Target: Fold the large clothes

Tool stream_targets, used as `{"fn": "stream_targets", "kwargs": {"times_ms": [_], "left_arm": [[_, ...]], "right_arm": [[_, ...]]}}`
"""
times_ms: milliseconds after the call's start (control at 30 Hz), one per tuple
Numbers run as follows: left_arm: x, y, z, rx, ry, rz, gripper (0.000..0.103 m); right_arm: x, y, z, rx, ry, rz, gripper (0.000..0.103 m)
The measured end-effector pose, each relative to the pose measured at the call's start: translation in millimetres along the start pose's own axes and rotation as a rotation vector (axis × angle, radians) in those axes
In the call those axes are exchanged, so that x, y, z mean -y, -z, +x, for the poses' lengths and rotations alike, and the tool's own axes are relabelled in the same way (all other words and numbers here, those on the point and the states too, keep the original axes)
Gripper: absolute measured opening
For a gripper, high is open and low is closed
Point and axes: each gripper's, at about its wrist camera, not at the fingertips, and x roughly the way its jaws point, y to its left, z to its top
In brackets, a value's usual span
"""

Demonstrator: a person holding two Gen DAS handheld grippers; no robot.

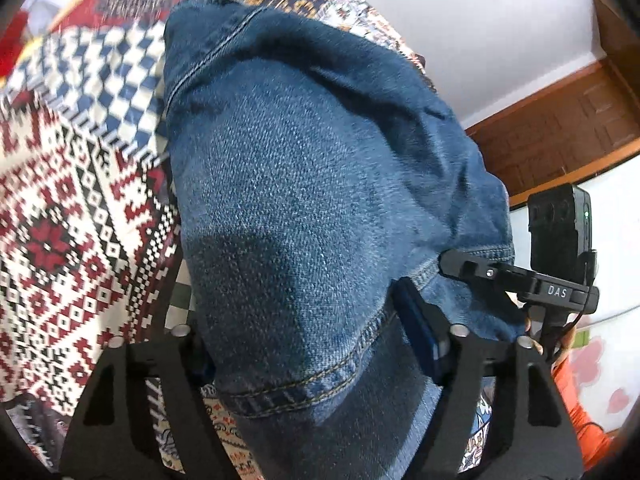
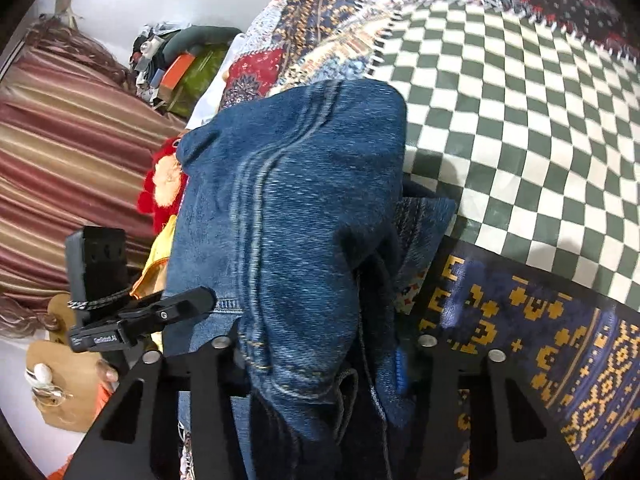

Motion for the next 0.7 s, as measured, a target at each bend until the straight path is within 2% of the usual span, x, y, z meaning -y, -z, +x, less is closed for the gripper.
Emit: {"fn": "stream_targets", "kwargs": {"times_ms": [167,333,500,700], "left_arm": [[16.8,7.9,-38.4,0.057,0.016,0.028,0.056],[40.5,17.6,-81.3,0.129,-0.004,0.101,0.055],[60.4,19.5,-135.4,0.198,0.005,0.122,0.055],[52.7,25.8,-176.0,0.23,-0.001,0.116,0.055]], "right_arm": [[-21.1,4.3,-25.1,0.037,0.016,-0.036,0.036],[-52.8,8.0,-57.8,0.086,0.016,-0.077,0.034],[-94.5,14.1,-87.4,0.144,0.006,-0.128,0.034],[-145.7,31.1,-100.0,0.178,0.011,-0.185,0.034]]}}
